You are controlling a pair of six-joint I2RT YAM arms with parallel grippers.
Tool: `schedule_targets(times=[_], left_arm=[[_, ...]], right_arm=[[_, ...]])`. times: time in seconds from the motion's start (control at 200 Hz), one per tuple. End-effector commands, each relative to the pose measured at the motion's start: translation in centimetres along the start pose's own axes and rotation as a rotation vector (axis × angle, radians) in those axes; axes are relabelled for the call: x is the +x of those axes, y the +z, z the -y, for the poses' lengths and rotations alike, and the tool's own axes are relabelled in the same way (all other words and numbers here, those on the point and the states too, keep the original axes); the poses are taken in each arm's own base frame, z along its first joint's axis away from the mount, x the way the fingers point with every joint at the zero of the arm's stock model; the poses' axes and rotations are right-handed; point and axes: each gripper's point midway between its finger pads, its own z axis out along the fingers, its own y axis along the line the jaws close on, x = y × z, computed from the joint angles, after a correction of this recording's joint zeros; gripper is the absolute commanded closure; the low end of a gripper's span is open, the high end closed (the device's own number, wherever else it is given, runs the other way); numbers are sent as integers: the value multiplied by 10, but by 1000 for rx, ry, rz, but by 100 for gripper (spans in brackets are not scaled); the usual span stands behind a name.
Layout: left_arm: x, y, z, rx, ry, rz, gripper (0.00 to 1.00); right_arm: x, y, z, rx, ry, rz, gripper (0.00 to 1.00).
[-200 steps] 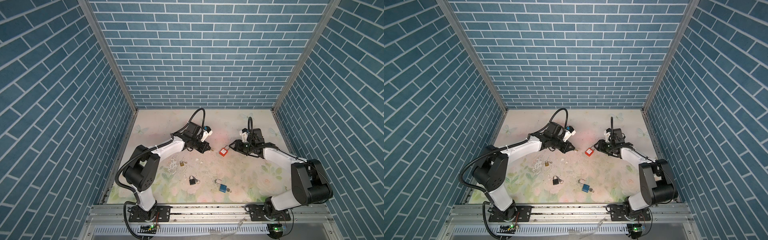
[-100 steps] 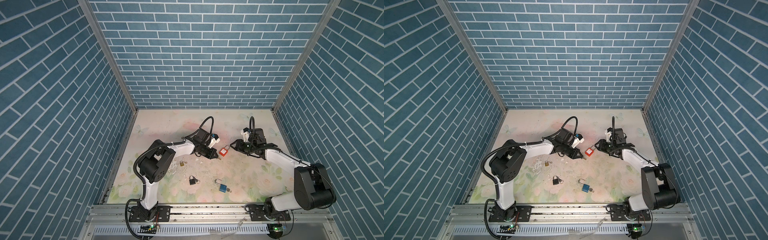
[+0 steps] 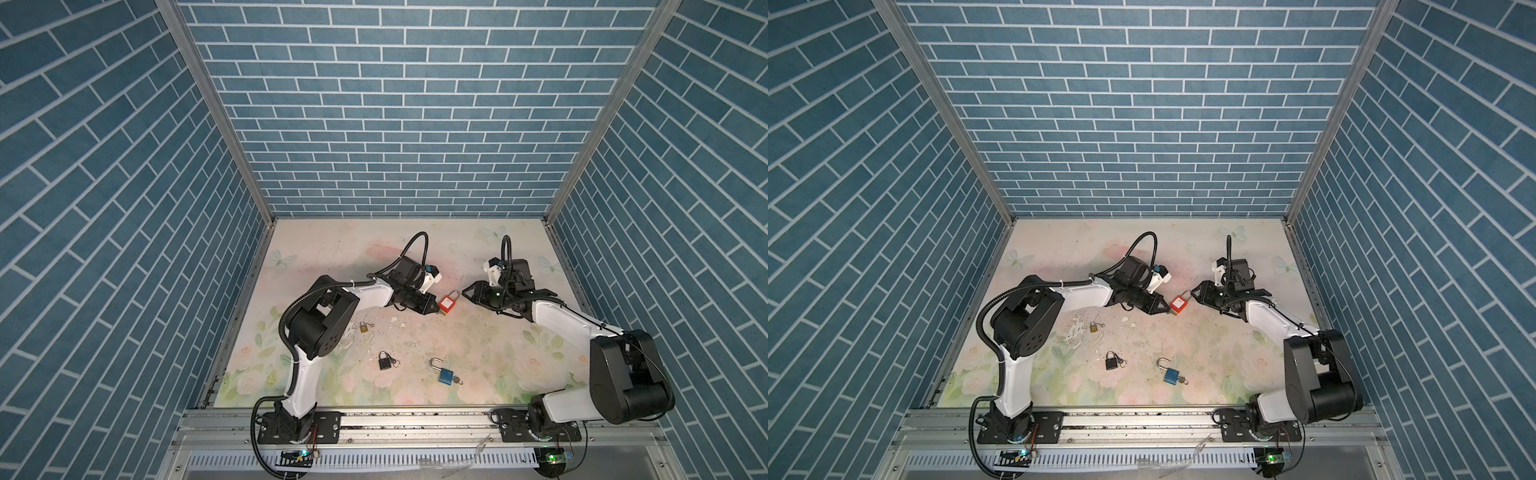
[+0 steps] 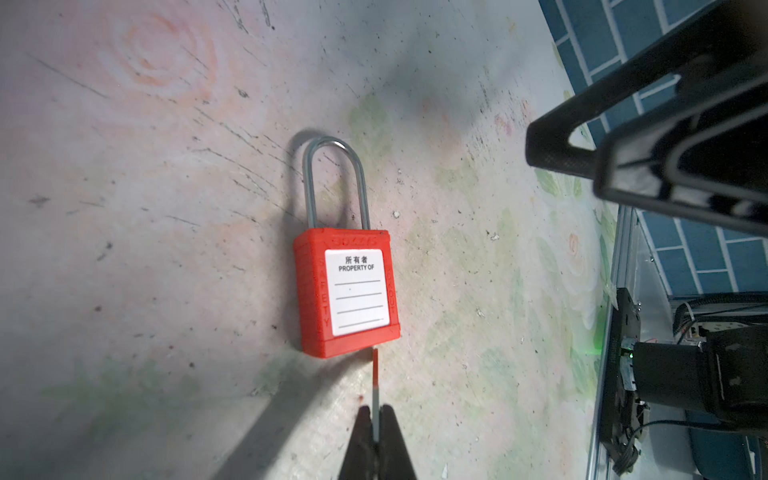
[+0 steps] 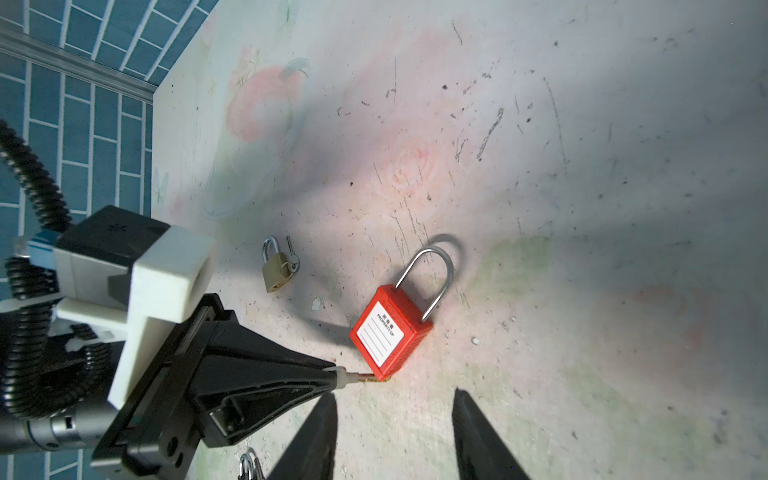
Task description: Lock with the key
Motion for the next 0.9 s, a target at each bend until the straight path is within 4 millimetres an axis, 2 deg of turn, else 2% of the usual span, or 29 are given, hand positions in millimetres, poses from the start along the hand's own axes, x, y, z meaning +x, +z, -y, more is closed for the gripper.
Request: schedule_targets(times=[0.0,0.145,0.325,0.605,0.755,0.865,0.895], left_arm=[[-2,4,-16,-24,-11,6,100],[-2,5,-25,-36,-22,20,99],[-1,6,-33,-37,-31,28,90],[-1,6,-41,-62,-36,40,83],[-9,-2,-43,-94,-18,77,68],[-18,-9,-42,-113,-8,106,64],[-22,-12,-41,-120,-6,119,59]], right_arm=[[-1,-8,-3,-8,-25,11,54],[-4,-10,-5,-13,-32,13,54],[-5,-11,-7,-22,-36,13,54],[-8,-12,-12,-35,-43,13,55],[-10,-15,-18,-57,-55,20,54],[-11,-19,-22,-72,-64,27,54],[-11,-20,-24,-78,-65,30,54]])
